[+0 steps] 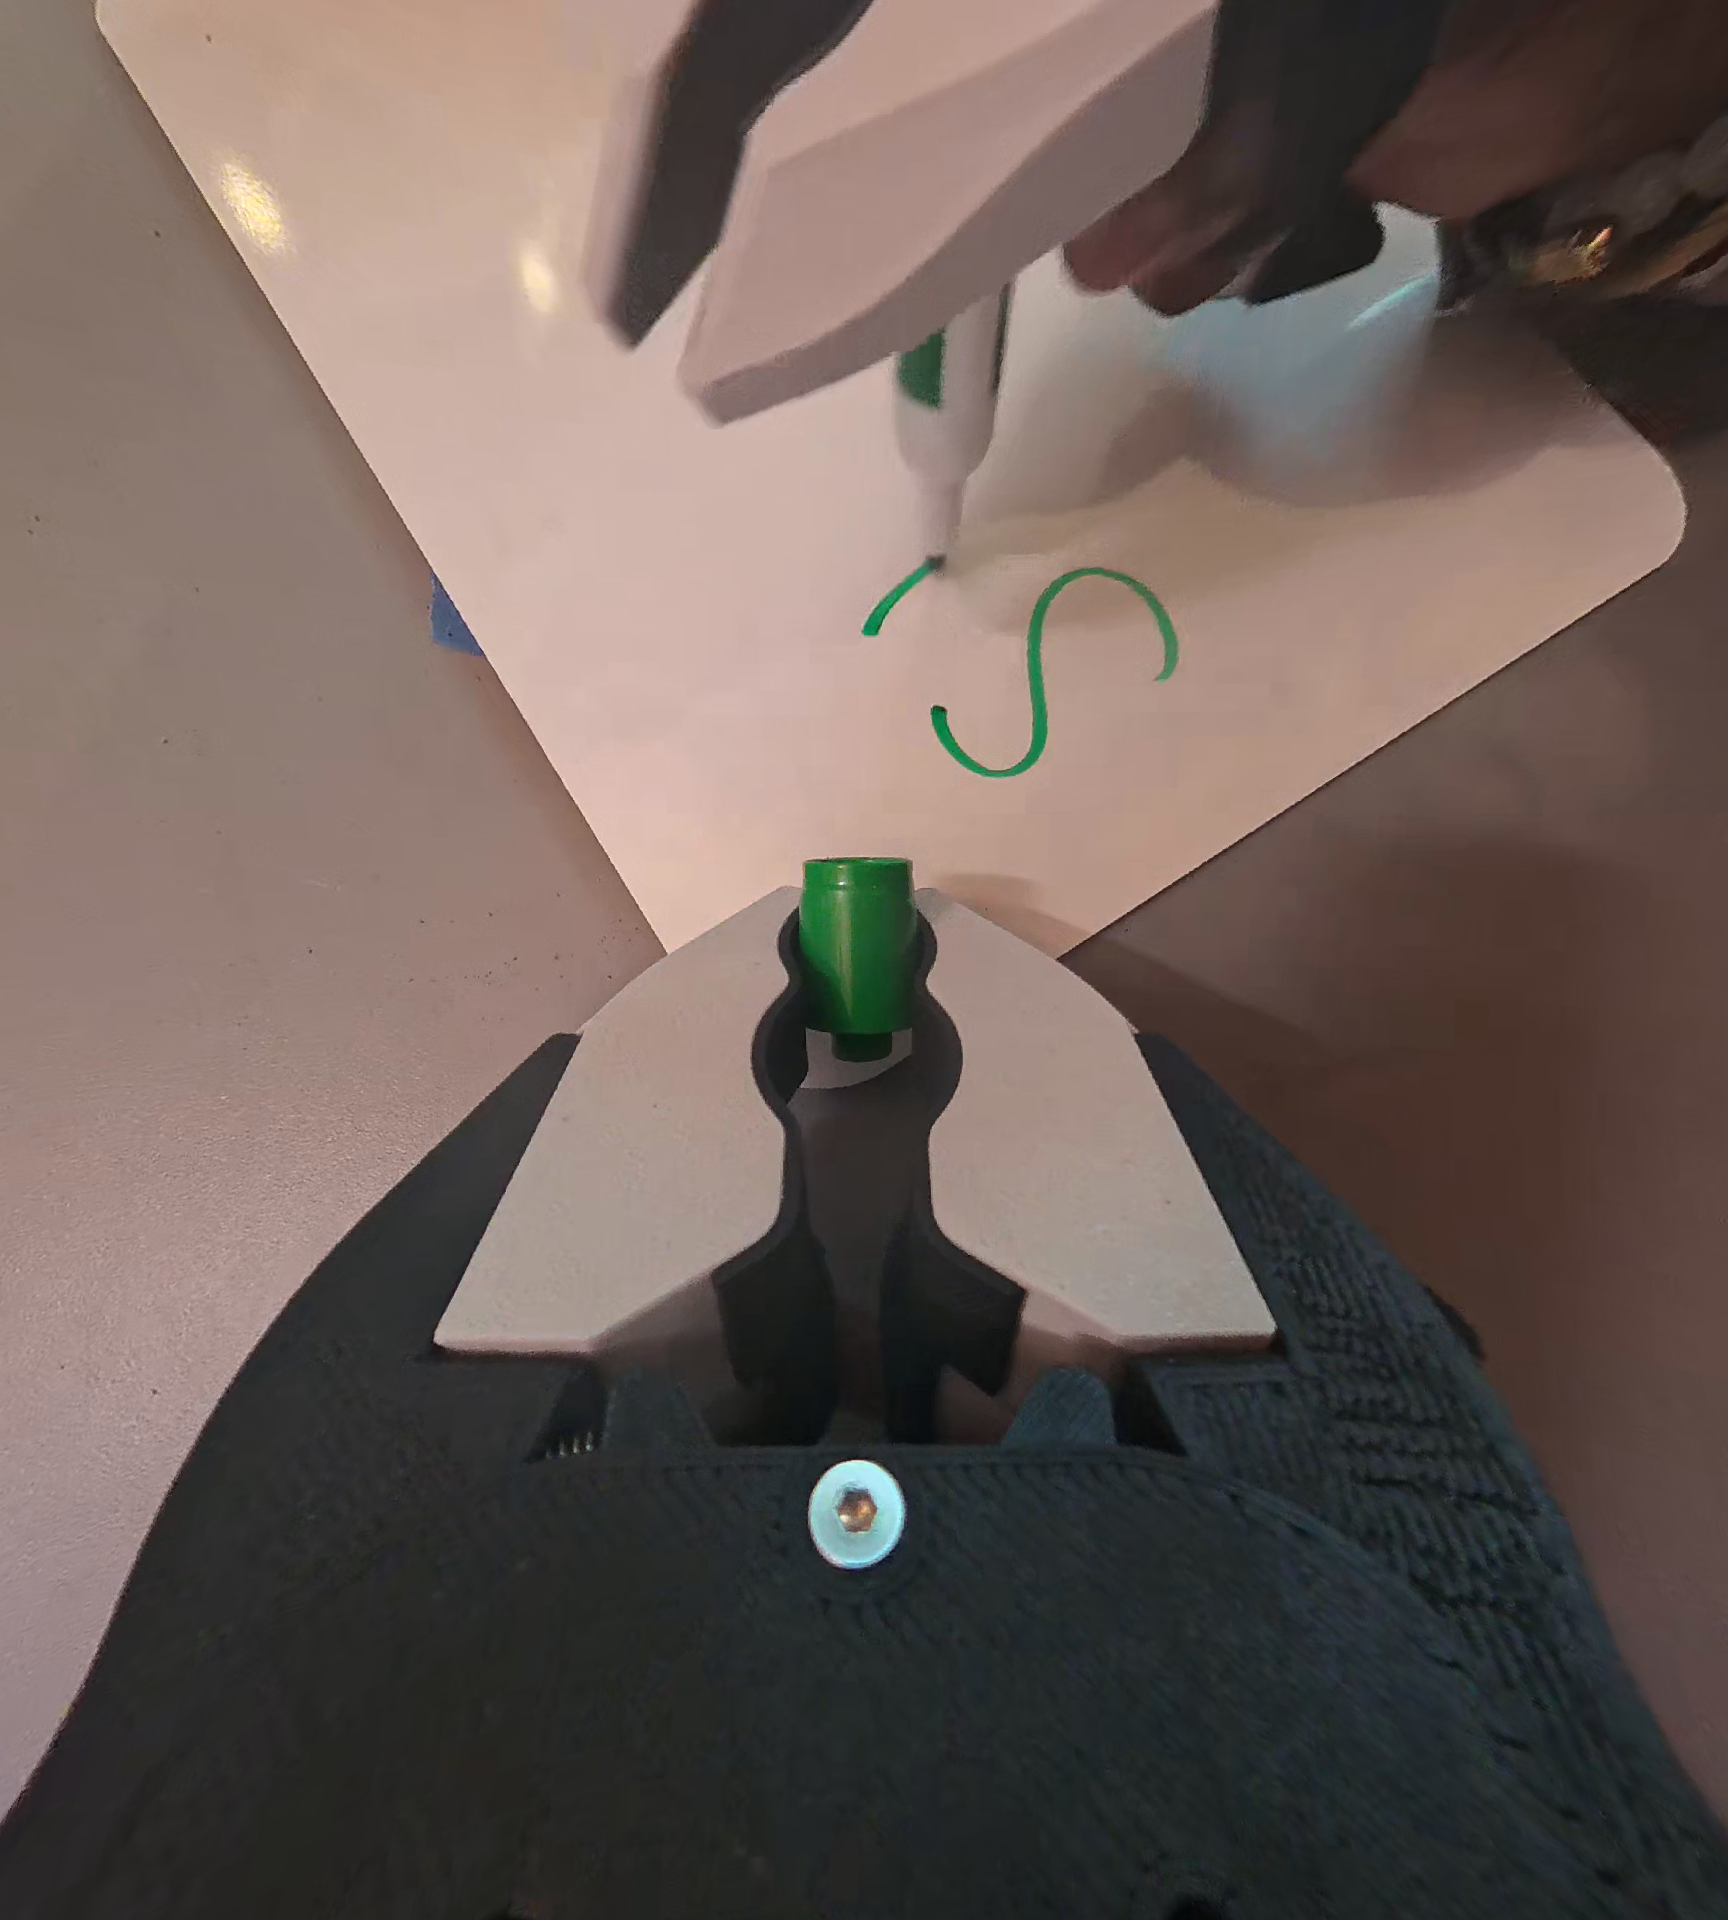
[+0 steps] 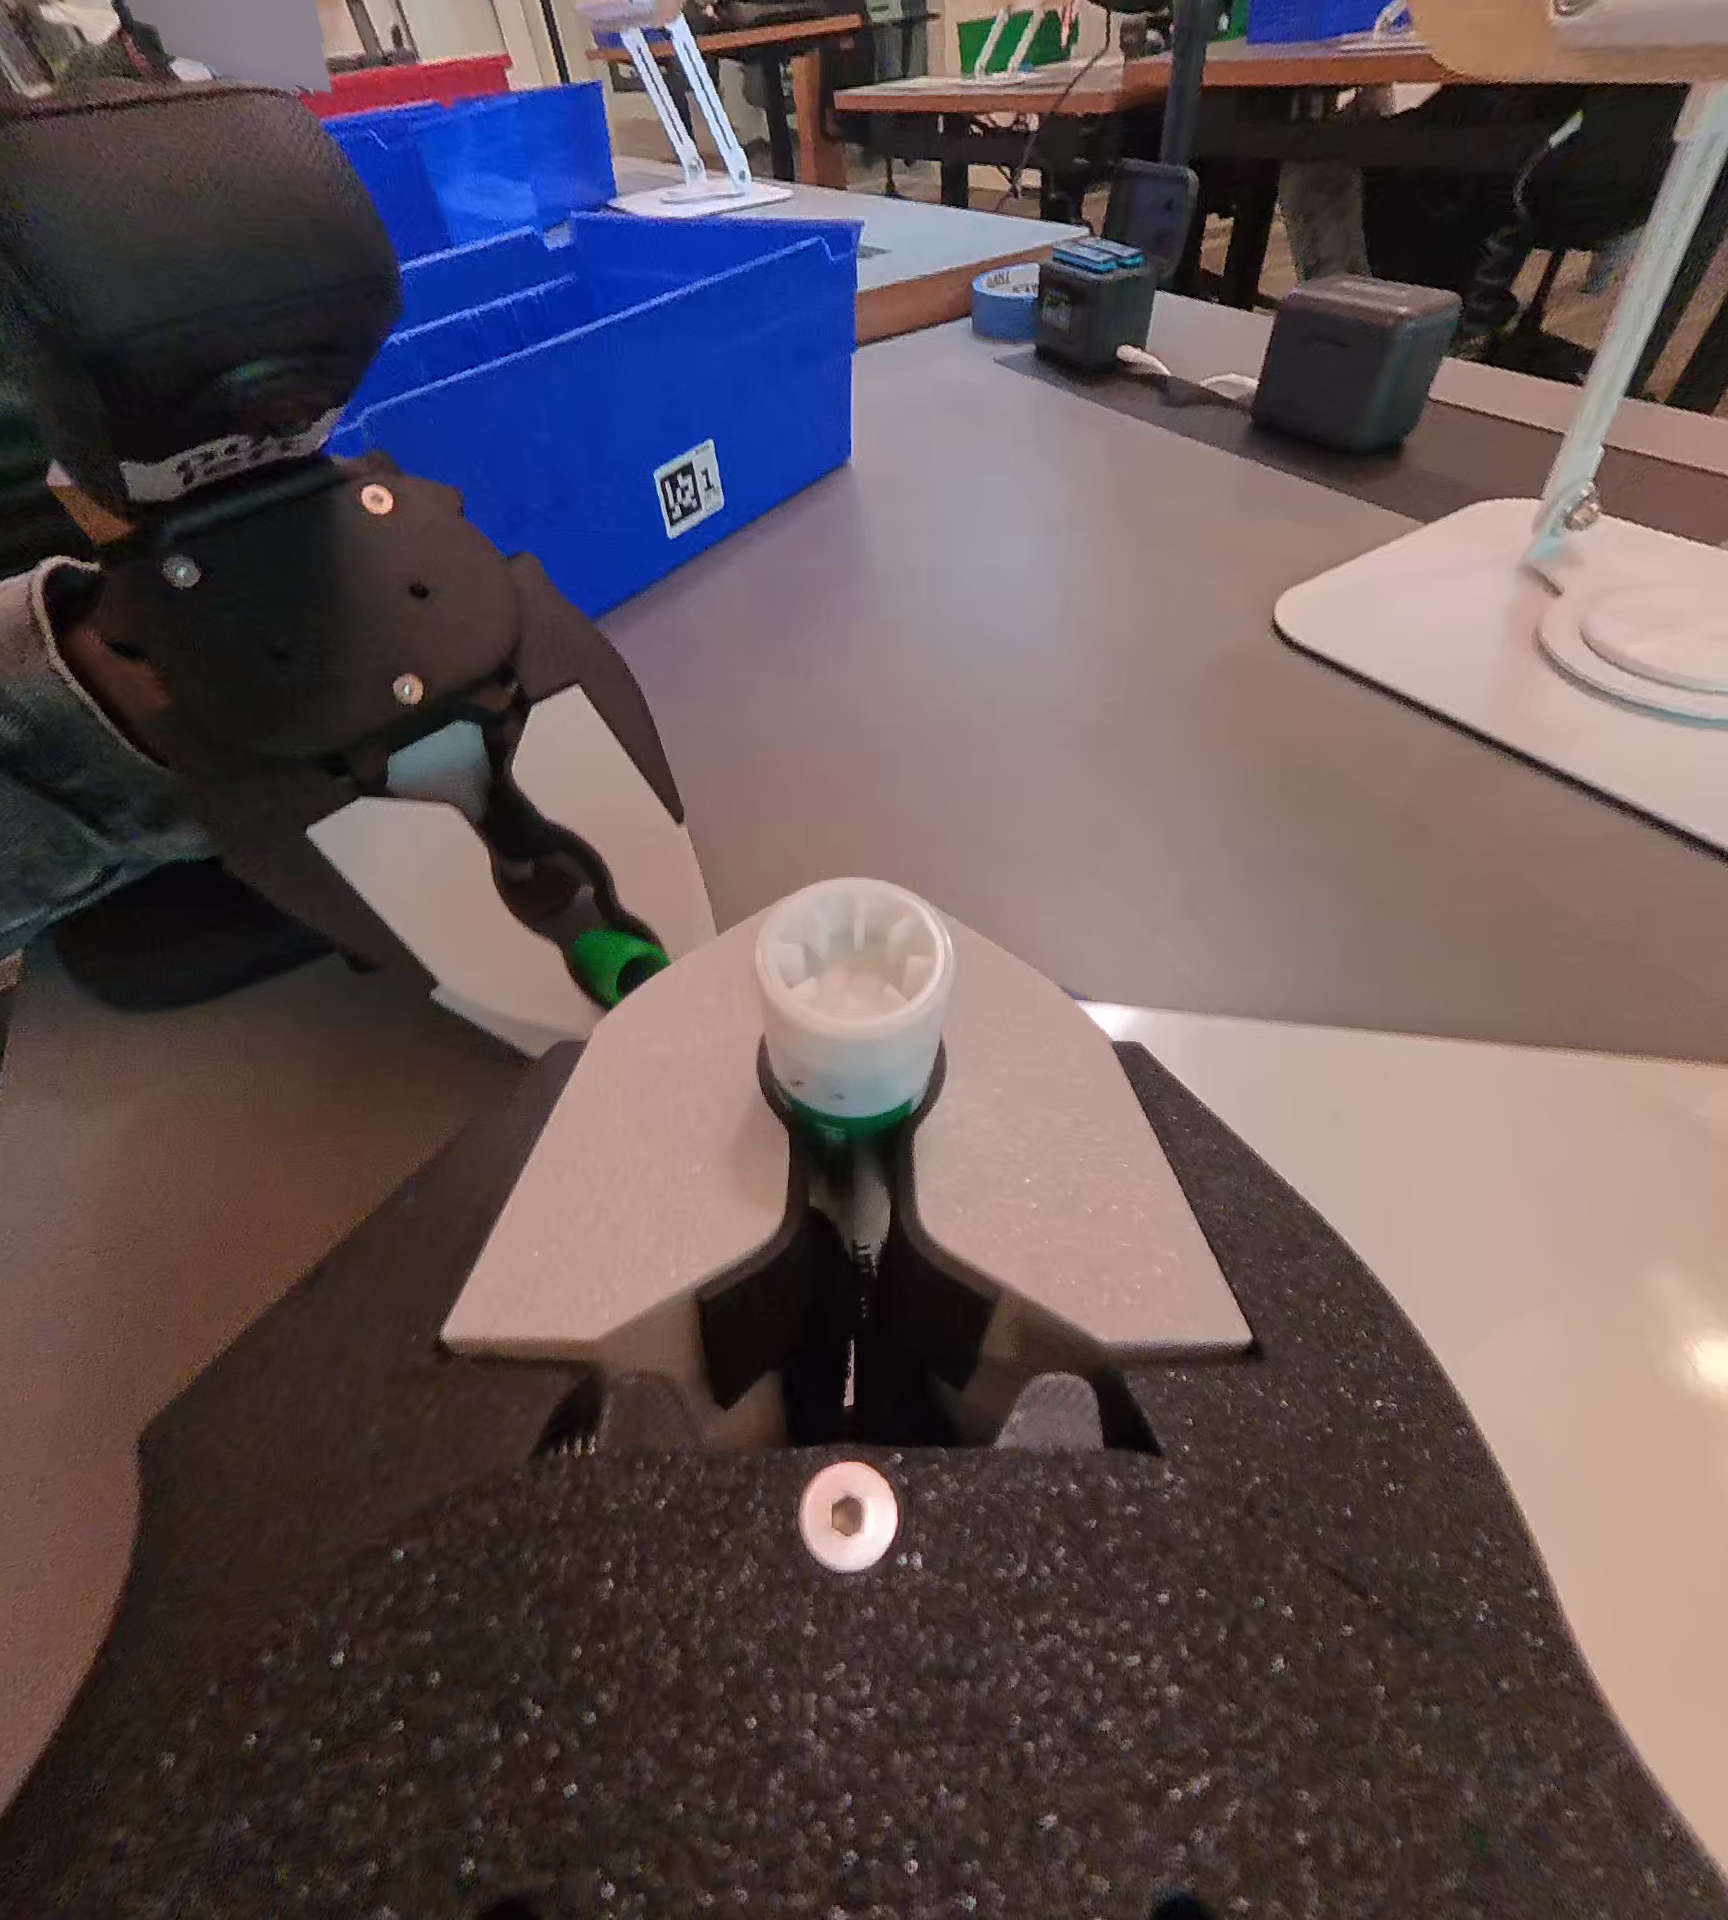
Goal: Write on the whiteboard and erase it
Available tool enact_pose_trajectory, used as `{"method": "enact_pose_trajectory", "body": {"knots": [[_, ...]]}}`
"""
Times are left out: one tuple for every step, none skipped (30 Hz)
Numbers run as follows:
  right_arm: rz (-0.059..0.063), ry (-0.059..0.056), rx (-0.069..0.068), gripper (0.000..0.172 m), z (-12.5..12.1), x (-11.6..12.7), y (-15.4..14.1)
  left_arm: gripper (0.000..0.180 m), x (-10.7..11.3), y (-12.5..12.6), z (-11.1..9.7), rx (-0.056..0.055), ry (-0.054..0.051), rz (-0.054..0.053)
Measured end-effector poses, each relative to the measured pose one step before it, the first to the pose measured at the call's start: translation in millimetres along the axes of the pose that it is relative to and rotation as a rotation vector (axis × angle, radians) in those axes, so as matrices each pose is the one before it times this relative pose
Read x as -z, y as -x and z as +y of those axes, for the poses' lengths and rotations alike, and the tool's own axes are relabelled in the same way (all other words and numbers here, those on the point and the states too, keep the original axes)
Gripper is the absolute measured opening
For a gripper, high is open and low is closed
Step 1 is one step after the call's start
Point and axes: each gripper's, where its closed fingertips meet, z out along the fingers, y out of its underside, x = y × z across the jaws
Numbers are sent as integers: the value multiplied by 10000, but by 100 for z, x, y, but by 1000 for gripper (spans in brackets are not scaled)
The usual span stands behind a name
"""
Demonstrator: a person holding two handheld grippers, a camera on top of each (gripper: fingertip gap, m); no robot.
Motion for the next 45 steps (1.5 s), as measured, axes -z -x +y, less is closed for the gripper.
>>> {"method": "enact_pose_trajectory", "body": {"knots": [[96, 95, -25, 11, 283, 718, -59, 15, -6, -11, 8, 2, 1, 7], [109, 76, -42, 11, 266, 712, -88, 15, 5, -4, -9, -4, 0, -2], [66, 29, -44, 11, 190, 518, -35, 15, 9, 1, 9, -15, 0, -11], [19, -24, -34, 11, 70, 253, 18, 15, -2, -26, -1, -22, 0, 0], [-10, -55, 11, 11, -53, -25, 35, 15, -8, -29, -6, -20, 2, 4], [-52, -103, 27, 11, -188, -218, 79, 15, 6, 3, 5, -2, -1, -3], [-105, -166, -15, 11, -323, -339, 183, 15, -6, -6, 7, 9, -1, 7], [-165, -128, -53, 11, -280, -418, 292, 15, -3, -5, -4, 16, -1, 12], [-170, -46, -29, 11, -136, -425, 334, 15, 5, -5, 4, 14, 0, 11], [-123, 26, 3, 11, 45, -377, 256, 15, -4, -1, -4, 7, 1, 7], [-61, 60, 16, 11, 156, -266, 108, 15, 3, 1, 4, 4, 1, 5], [21, -29, 7, 11, 19, -34, -129, 15, 6, -7, 6, 2, -1, 2], [133, 17, 3, 11, 11, 136, -438, 15, -4, -9, -3, -7, 1, -4], [292, 24, 89, 11, -15, 204, -778, 15, 3, 2, 4, -16, 1, -10], [236, 33, 67, 11, -30, 146, -755, 15, 5, -25, 7, -23, 1, -2], [34, -31, -26, 11, -103, 22, -393, 15, 5, -20, -8, -22, 0, -4], [-103, -183, -89, 11, -331, -76, -46, 15, 1, -9, 1, -8, -1, -5], [-107, -159, -88, 11, -362, -169, 62, 15, 2, -1, 1, 6, -1, 5], [-9, -25, 45, 11, -198, -264, -27, 15, -1, -5, -1, 14, 1, 13], [45, 19, 116, 11, -114, -311, -120, 15, -3, 2, 11, 21, 2, 19], [4, 4, 37, 11, -64, -333, -126, 15, 1, -9, 1, 22, 1, 19], [-39, -18, -51, 11, -41, -309, -98, 15, 5, -1, 5, 11, 0, 10], [-28, 13, -58, 11, 38, -258, -94, 15, 0, 0, 0, -1, 0, 0], [-8, 76, -14, 11, 162, -206, -49, 15, -3, -4, -3, -3, 0, -2], [12, 107, 10, 11, 231, -94, -16, 15, 0, -6, 0, 3, 0, 2], [18, 52, -7, 11, 146, 78, 36, 15, 2, -4, 1, 8, -1, 6], [20, 58, -64, 11, 128, 269, 41, 15, 3, 2, 3, 4, 1, 4], [33, 74, -63, 11, 166, 406, 39, 15, 1, -5, 1, 2, 1, 3], [31, 80, -49, 11, 215, 535, 56, 15, -6, -3, -5, 3, 1, 3], [42, 112, -46, 11, 247, 593, 21, 15, 1, 5, 1, -3, 1, -2], [111, 136, 5, 11, 247, 598, -125, 15, 6, -12, -7, -13, 0, -8], [186, 122, 96, 11, 193, 514, -350, 15, -1, -5, 0, -16, -1, -12], [213, 87, 111, 11, 123, 380, -527, 15, -1, -3, 0, -19, -1, -12], [176, 37, 56, 11, 34, 165, -581, 15, 0, -9, 0, -21, 0, -6], [110, -34, 17, 11, -80, -42, -529, 15, 8, -4, -6, -10, -1, -8], [64, -91, 35, 11, -163, -244, -422, 15, 6, -5, 5, 2, -1, 0], [32, -115, 69, 11, -231, -402, -297, 15, -5, -5, -5, 10, 0, 8], [-13, -108, 43, 11, -244, -492, -158, 15, 7, -2, 6, 17, 0, 14], [-80, -106, 12, 11, -228, -545, 27, 15, 1, 2, 1, 15, 1, 14], [-111, -111, 0, 11, -233, -543, 148, 15, -4, -3, -4, 7, 1, 8], [-106, -93, 1, 11, -181, -492, 185, 15, 0, -3, -1, 0, 0, 2], [-84, -32, 12, 11, -128, -387, 177, 15, 0, 1, 0, -1, 0, 0], [-38, 42, 20, 11, -38, -242, 103, 15, 3, 0, 3, 5, 1, 5], [4, 49, 31, 11, 9, -62, 27, 15, 10, -11, -3, 11, 1, 10], [-4, -17, -2, 11, 3, 41, -3, 15, 2, 2, 2, 1, 0, 5]]}}
